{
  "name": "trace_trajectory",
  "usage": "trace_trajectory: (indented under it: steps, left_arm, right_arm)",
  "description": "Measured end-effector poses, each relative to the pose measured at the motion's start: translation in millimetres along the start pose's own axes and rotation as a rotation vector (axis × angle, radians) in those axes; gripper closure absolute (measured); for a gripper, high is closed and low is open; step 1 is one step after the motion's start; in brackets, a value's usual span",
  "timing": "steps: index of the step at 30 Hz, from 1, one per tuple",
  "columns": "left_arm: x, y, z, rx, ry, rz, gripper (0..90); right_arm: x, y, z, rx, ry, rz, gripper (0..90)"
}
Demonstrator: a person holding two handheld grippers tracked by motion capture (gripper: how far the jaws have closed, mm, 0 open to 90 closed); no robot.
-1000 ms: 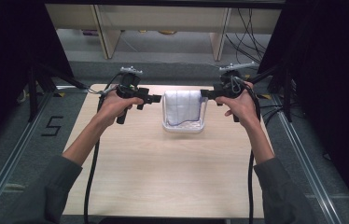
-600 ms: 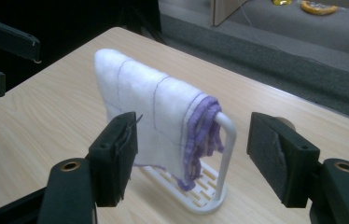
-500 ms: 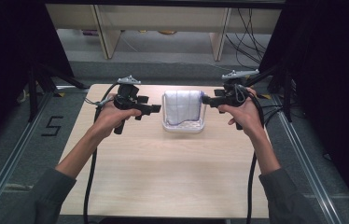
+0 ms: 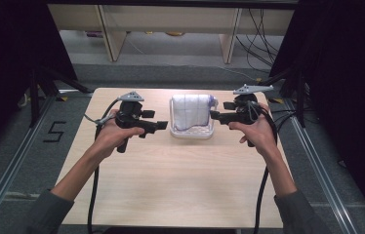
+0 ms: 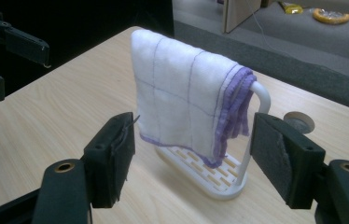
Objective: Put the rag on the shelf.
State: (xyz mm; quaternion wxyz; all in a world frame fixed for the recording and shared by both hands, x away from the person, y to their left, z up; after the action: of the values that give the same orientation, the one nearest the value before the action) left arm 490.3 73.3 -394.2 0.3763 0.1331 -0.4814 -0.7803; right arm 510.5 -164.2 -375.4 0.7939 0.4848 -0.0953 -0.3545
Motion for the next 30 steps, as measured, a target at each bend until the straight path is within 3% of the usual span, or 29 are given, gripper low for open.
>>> trace_trajectory:
  steps: [1, 4, 7, 12, 15, 20, 23, 27, 28, 29, 30]
  left_arm:
    - [0.9, -2.7, 1.0, 0.001, 0.008, -0.012, 24.8]
    - [3.3, -8.7, 3.2, 0.009, 0.021, -0.020, 22.5]
    - [7.4, -15.7, 4.0, 0.008, 0.001, -0.018, 22.2]
    - [12.9, -21.9, 5.6, 0.010, -0.002, -0.027, 21.8]
    - [17.5, -26.7, 6.9, 0.009, -0.011, -0.038, 21.8]
    - [22.1, -35.7, 6.6, 0.006, -0.007, -0.054, 21.9]
    - [23.0, -41.4, 7.1, 0.002, -0.011, -0.057, 21.9]
    - [24.3, -50.7, 7.8, -0.011, -0.012, -0.062, 21.9]
    - [24.8, -52.0, 7.8, -0.010, -0.017, -0.064, 21.9]
    - [25.0, -54.2, 7.7, -0.007, -0.008, -0.061, 21.9]
    - [24.6, -56.1, 7.9, -0.011, -0.007, -0.063, 21.9]
  right_arm:
    - [0.6, -0.5, 0.9, 0.006, -0.011, 0.021, 31.7]
    - [-7.0, -7.2, 1.9, 0.006, 0.006, 0.009, 31.7]
    - [-9.4, -14.1, 1.5, 0.000, 0.006, 0.041, 31.6]
    - [-16.3, -24.6, 3.2, -0.014, 0.026, -0.003, 31.4]
    - [-17.1, -30.9, 1.8, 0.002, 0.040, 0.023, 31.4]
    - [-22.4, -42.9, 1.1, -0.011, 0.044, -0.012, 31.4]
    - [-23.3, -48.6, 0.0, 0.000, 0.053, 0.005, 31.5]
    - [-26.3, -56.8, -0.4, -0.019, 0.061, -0.020, 31.4]
    - [-24.5, -58.2, -1.5, -0.016, 0.055, 0.005, 31.4]
    - [-26.2, -59.5, -1.6, -0.017, 0.054, -0.017, 31.4]
    - [-26.2, -61.2, -3.1, -0.016, 0.065, -0.008, 31.4]
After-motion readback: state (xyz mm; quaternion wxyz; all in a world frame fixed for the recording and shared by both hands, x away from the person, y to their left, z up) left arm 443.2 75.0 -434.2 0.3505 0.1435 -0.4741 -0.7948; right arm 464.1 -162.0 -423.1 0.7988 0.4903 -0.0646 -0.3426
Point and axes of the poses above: each handheld gripper's, and its own axes: z roughly backward along the jaws, y roughly out of its top, x roughly to its right, the point moved 8 cm from there along -z, roughly forward along the jaws, and after that the axes turned 8 degrees about y, right-handed, at the moved point
